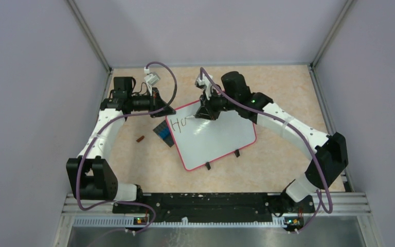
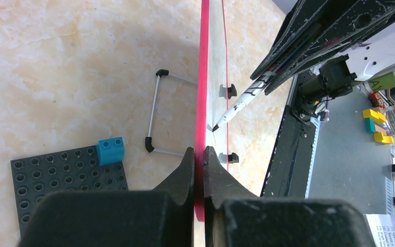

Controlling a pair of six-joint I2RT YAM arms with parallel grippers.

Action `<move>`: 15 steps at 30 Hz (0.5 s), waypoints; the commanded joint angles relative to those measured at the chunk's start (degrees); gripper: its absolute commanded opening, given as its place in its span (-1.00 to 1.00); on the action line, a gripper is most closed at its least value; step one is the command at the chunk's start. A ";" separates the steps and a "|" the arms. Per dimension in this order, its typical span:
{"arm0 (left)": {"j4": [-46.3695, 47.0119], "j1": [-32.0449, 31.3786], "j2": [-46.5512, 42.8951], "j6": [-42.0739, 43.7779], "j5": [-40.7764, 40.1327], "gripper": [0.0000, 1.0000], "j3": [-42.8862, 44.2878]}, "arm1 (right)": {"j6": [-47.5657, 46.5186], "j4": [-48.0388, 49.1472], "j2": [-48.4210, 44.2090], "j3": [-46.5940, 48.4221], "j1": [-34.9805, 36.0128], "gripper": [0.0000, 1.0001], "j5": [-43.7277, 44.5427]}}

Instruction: Write a sentence on the whiteboard

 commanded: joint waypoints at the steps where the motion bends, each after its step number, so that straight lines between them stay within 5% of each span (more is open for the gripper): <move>1: -0.24 -0.77 -0.76 0.75 -0.53 -1.00 -0.64 | -0.75 1.63 0.93 3.15 -0.25 -1.00 0.27; 15: -0.25 -0.77 -1.07 0.78 -0.88 -1.00 -0.80 | -0.45 2.15 2.58 4.70 1.59 -1.00 0.16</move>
